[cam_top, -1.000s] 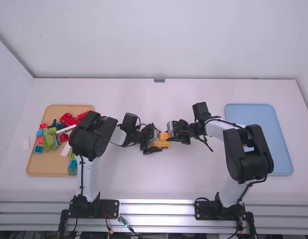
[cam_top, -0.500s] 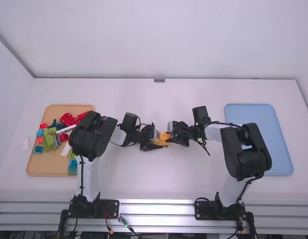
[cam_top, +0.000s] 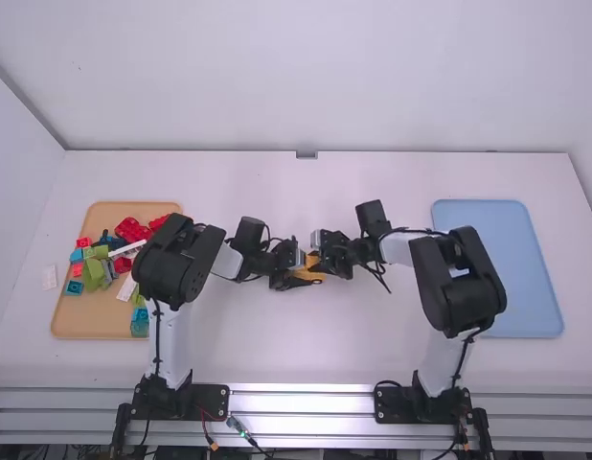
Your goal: Assemble lego blocks to make yellow taxi
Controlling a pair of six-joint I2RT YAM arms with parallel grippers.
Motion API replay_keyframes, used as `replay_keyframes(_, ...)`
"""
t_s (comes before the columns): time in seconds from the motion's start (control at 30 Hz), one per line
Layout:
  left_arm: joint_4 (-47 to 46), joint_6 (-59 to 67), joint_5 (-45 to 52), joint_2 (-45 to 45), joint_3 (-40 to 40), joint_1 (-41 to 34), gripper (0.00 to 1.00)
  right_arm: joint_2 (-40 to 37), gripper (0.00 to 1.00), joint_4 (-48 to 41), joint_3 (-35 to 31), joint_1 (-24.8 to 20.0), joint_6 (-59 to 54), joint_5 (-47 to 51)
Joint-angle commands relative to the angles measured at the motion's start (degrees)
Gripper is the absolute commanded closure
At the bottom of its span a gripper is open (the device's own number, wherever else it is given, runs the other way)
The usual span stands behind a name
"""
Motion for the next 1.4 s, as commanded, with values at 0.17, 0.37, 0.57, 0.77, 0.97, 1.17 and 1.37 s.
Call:
replay_keyframes(0.17, -1.81, -0.61, -3.43, 0.68, -0.55, 0.22, 0.39, 3.5, 0.82, -0.52, 0.81, -0.83, 1.38, -1.62)
replay_keyframes(0.37, -1.81, -0.63, -3.58, 0.68, -0.55, 0.2, 0.38, 3.5, 0.82, -0.9, 0.81, 0.55, 1.36, -1.51)
replay_keyframes(0.57, -1.79, -0.66, -3.63, 0.68, -0.55, 0.22, 0.38, 3.5, 0.83, -2.73, 0.81, 1.99, 1.36, 1.42)
replay_keyframes(0.77, -1.29, -0.66, -3.65, 0.68, -0.55, 0.2, 0.38, 3.5, 0.82, -5.49, 0.81, 1.38, -1.38, 1.44)
replay_keyframes(0.97, -1.2, -0.66, -3.56, 0.68, -0.55, 0.22, 0.38, 3.5, 0.84, -5.95, 0.81, 1.84, -1.42, 2.8)
replay_keyframes(1.17, -1.16, -0.66, -3.61, 0.68, -0.52, 0.2, 0.38, 3.5, 0.88, -6.58, 0.79, 4.09, -0.96, 5.84)
replay_keyframes(1.37, -1.18, -0.68, -3.56, 0.68, -0.52, 0.2, 0.38, 3.5, 0.89, -5.4, 0.79, 5.03, 3.3, 10.51)
